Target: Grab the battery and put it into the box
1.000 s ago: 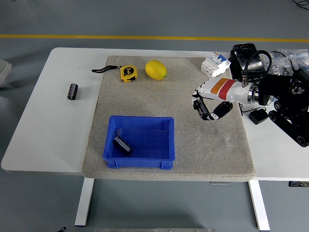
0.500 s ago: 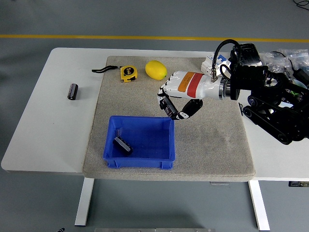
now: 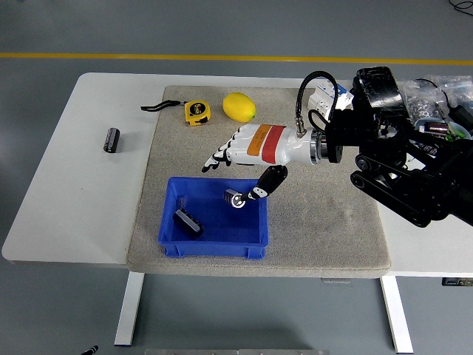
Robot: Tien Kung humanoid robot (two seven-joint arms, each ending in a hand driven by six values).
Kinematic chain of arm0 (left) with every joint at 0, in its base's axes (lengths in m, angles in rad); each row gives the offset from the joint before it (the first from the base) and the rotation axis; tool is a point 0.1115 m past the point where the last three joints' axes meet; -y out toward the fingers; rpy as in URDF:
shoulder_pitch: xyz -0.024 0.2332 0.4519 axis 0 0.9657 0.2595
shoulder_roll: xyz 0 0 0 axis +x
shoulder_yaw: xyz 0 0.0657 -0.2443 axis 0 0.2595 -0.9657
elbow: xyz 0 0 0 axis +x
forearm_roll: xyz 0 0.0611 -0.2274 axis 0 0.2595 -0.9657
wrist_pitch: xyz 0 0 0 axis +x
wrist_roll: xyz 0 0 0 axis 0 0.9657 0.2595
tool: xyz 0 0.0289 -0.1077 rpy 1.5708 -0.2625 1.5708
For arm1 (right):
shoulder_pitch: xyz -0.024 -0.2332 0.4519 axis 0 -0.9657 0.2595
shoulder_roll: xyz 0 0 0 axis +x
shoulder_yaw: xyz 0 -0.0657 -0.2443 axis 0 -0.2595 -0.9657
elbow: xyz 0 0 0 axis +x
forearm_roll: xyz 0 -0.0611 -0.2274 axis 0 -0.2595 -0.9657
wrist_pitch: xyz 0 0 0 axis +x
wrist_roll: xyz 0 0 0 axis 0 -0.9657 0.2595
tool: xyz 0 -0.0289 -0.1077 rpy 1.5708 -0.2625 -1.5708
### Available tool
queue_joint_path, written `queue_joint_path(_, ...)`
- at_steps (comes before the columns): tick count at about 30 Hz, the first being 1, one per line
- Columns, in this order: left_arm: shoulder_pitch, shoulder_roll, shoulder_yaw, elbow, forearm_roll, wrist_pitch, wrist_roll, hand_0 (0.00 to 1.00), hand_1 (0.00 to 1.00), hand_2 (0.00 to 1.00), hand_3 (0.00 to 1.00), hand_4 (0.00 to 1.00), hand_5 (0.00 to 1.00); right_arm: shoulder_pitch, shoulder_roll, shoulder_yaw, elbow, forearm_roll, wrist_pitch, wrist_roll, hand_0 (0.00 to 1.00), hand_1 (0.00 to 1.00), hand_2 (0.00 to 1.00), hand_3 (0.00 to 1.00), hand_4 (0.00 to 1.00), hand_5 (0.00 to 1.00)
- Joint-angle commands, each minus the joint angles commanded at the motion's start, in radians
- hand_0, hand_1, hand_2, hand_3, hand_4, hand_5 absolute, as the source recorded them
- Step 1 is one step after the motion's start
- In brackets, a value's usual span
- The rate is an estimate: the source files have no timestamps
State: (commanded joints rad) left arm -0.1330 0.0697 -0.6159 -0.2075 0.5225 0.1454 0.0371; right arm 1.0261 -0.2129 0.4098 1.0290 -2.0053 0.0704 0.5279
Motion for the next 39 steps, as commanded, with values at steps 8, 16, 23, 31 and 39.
queue_joint_path(8,-0.001,-0.002,0.0,0.0,-0.005,0.0,0.001,0.733,0.838,0.853,0.676,0.774,0.63,-0.012,-0.007,-0.007,0.004,0.019,-0.012,0.008,0.753,0.742,0.875,0.998,0.907,0.204)
queue_joint_path(16,0.0,-0.003,0.004,0.0,-0.012,0.001,0.0,0.733,0.838,0.853,0.675,0.773,0.63,-0.006,-0.012,0.018,-0.01,0.018,-0.022,0.015,0.754,0.742,0.874,0.998,0.911,0.216)
queue_joint_path(23,-0.002,-0.004,0.011,-0.002,-0.023,0.003,-0.001,0.734,0.837,0.853,0.674,0.772,0.63,-0.012,-0.016,0.027,-0.019,0.01,-0.02,0.017,0.75,0.741,0.868,0.998,0.941,0.216)
queue_joint_path(31,-0.003,-0.007,0.014,-0.002,-0.026,0.001,0.001,0.734,0.839,0.853,0.674,0.772,0.63,-0.057,-0.053,0.144,-0.048,0.025,0.002,-0.008,0.748,0.739,0.863,0.993,0.945,0.223)
queue_joint_path(39,-0.003,-0.007,0.02,-0.002,-0.034,-0.001,0.0,0.739,0.839,0.854,0.674,0.773,0.631,-0.162,-0.143,0.318,-0.085,0.304,0.052,-0.102,0.738,0.738,0.819,0.89,0.92,0.278)
